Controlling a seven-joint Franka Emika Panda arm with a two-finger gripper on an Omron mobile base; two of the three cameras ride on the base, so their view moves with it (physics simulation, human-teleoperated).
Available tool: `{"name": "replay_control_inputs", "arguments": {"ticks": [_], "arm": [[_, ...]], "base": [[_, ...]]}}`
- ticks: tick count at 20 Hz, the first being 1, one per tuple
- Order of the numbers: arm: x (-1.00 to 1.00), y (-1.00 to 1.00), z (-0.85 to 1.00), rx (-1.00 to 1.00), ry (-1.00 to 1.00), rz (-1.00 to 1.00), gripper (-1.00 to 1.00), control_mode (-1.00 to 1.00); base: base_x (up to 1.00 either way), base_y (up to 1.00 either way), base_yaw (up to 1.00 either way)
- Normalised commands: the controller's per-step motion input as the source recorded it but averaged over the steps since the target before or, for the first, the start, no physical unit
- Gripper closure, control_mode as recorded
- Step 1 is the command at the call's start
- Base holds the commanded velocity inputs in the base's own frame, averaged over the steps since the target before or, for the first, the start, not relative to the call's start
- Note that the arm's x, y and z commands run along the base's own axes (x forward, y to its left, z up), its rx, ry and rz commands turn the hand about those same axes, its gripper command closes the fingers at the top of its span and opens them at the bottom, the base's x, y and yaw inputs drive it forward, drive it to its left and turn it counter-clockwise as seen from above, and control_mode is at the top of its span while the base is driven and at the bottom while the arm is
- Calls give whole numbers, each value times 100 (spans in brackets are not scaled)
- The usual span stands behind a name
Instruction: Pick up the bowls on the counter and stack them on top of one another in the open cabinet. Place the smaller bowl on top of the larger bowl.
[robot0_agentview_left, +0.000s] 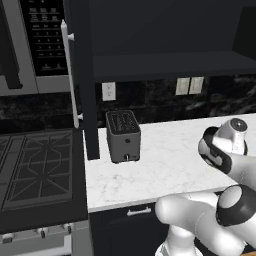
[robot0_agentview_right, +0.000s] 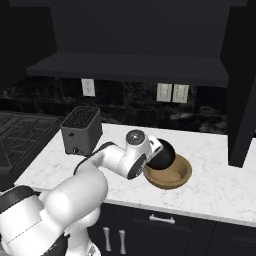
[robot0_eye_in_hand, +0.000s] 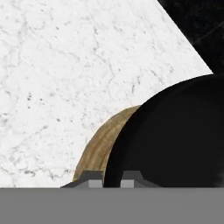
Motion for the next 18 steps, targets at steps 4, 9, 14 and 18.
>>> {"name": "replay_control_inputs", "arguments": {"ticks": [4,9,14,18], "arm": [[18,-53,0,0,7,0,100,-100],[0,-6,-21,-5,4,-3,100,-100],[-10,0,-19,-8,0,-3,-100,-100],[-21,6,3,-5,0,-3,-100,-100]], "base": [[0,0,0],[0,0,0],[0,0,0],[0,0,0]]}}
